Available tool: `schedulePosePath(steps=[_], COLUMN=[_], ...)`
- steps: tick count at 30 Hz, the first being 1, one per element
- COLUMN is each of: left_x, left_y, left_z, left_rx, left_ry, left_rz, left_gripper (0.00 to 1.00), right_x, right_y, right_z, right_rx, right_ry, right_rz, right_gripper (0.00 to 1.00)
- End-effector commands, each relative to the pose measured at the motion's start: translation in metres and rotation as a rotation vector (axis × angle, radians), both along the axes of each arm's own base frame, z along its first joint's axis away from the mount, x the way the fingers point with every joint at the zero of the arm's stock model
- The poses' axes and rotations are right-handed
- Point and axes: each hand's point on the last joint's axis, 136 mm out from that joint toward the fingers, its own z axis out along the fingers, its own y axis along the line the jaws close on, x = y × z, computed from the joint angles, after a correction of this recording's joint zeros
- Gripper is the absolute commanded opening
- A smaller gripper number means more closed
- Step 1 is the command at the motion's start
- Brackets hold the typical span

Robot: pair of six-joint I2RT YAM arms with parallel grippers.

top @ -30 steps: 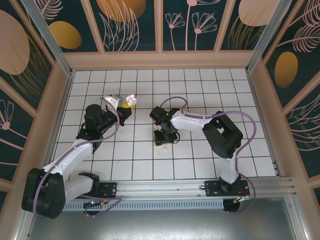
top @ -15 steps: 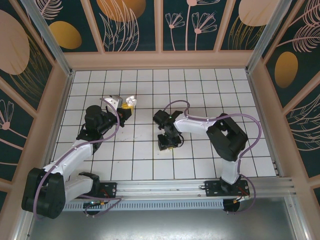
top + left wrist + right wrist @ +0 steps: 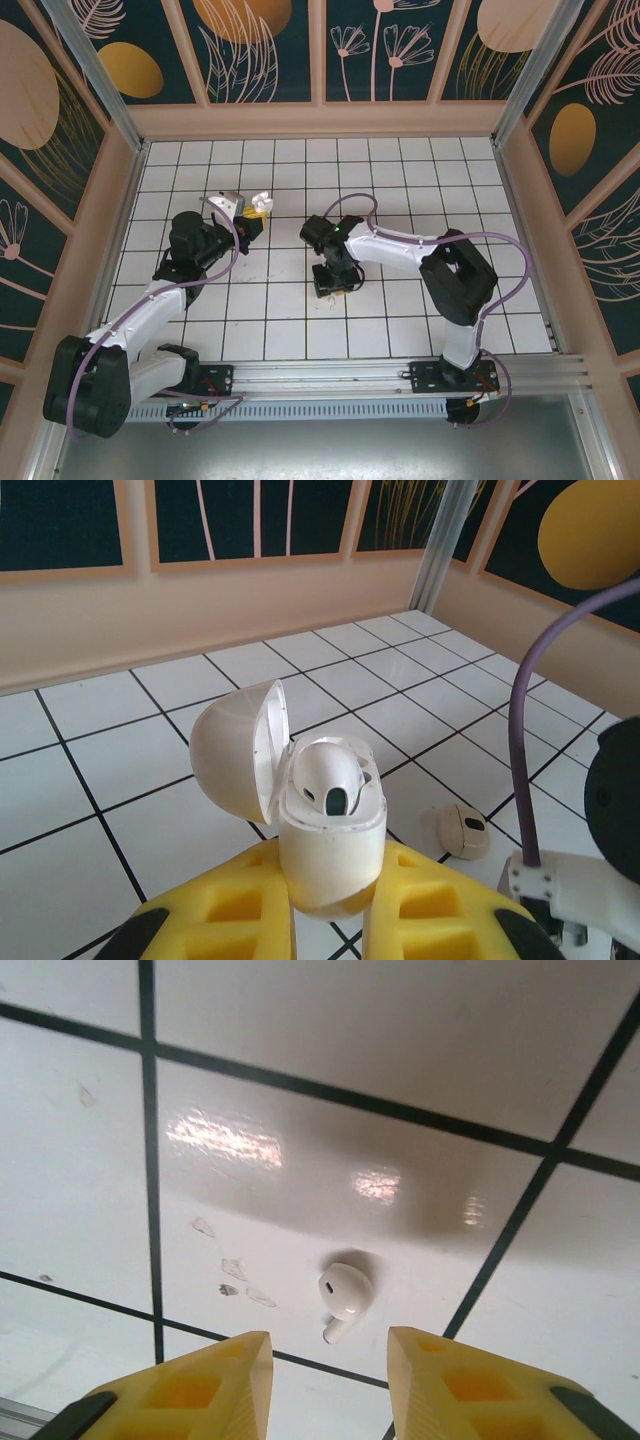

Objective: Insert wireless bluetooth earbuds into charging case

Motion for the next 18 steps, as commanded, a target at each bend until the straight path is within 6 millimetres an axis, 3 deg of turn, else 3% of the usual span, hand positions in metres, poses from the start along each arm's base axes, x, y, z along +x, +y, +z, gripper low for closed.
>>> schedulePosePath(steps=[1, 18], left_x=[-0.001, 0.0], left_y=[0.0, 0.0], left_z=[0.013, 0.008], left_rx=[-0.023, -0.019], left_ry=[-0.041, -0.031], left_rz=[0.006, 0.007], left_gripper=[0.09, 0.09], right_x=[0.004, -0.005], right_y=[-0.014, -0.006], right_z=[0.007, -0.017], right_rx=[-0.089, -0.097], right_ry=[-0.006, 0.054], right_rz=[-0.049, -0.108], right_gripper=[0.34, 0.32])
